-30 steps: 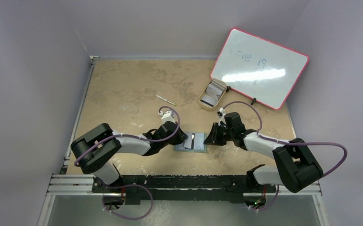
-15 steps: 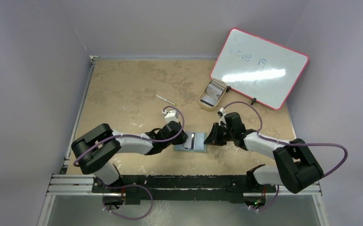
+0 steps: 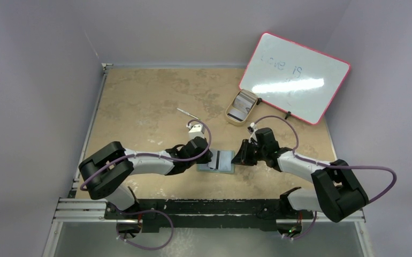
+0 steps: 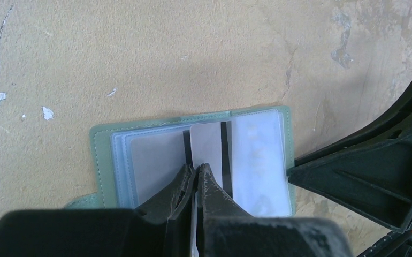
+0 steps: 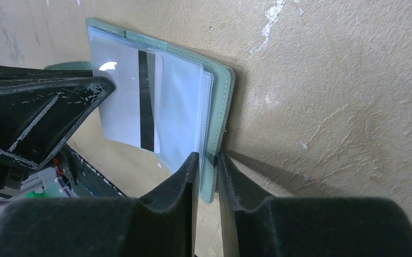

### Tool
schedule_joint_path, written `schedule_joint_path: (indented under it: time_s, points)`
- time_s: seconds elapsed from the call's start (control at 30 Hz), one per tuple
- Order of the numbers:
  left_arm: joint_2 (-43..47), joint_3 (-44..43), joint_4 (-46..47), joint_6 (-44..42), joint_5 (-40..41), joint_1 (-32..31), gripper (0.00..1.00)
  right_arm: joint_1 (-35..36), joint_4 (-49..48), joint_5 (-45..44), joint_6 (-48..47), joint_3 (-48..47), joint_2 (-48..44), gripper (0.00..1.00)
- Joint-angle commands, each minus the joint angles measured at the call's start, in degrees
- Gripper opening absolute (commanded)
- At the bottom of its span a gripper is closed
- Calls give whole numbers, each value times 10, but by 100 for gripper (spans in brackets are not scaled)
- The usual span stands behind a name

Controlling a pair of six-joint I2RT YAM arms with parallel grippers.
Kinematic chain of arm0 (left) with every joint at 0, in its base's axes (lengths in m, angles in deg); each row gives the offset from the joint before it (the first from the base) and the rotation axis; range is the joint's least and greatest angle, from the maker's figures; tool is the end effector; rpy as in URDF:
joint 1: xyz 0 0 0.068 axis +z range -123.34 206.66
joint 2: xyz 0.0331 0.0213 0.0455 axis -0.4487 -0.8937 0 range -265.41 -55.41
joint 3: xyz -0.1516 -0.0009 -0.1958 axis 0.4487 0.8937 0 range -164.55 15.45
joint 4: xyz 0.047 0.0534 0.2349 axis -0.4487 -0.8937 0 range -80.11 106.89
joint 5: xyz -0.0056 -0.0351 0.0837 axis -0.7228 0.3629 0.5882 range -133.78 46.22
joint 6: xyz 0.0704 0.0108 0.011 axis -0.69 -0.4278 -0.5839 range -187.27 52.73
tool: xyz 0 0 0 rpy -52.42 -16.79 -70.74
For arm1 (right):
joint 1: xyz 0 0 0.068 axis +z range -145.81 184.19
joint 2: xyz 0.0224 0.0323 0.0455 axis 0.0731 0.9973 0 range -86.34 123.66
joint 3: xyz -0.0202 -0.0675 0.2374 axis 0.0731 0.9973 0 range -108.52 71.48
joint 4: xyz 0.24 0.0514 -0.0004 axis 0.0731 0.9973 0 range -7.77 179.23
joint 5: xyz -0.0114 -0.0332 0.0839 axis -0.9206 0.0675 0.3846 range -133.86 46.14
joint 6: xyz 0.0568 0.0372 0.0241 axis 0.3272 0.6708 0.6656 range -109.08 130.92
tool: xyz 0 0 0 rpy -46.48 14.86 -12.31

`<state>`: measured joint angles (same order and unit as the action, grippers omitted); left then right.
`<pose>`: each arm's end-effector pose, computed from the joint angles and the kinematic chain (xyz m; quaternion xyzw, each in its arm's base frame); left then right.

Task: Put the credit cards into the card holder
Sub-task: Insert the credit card into the card holder.

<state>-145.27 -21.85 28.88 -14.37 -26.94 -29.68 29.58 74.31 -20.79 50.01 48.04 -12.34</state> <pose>0.1835 -0.2445 0.1217 -0.0343 0.9001 -0.2602 0.3479 0.2071 0.1240 0.1171 0.0273 0.9004 0.3649 0.2353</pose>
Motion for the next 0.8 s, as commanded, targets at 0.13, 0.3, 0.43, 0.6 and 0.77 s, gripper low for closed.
schedule_joint_path:
  time_s: [0.13, 0.3, 0.43, 0.6, 0.77]
  points:
    - [0, 6, -38, 1, 51, -11, 0, 3, -27, 9, 26, 12, -15, 21]
    - [10, 0, -60, -1, 72, -11, 0, 3, -31, 11, 31, 19, -20, 20]
    - [11, -5, -58, -1, 64, -11, 0, 3, -26, 6, 34, 19, -27, 21]
    - [9, -7, -49, 12, 56, -15, 0, 4, -27, 12, 34, 13, -28, 20]
    - [4, 6, -23, 35, 38, -15, 0, 4, -36, 27, 30, 11, -19, 19]
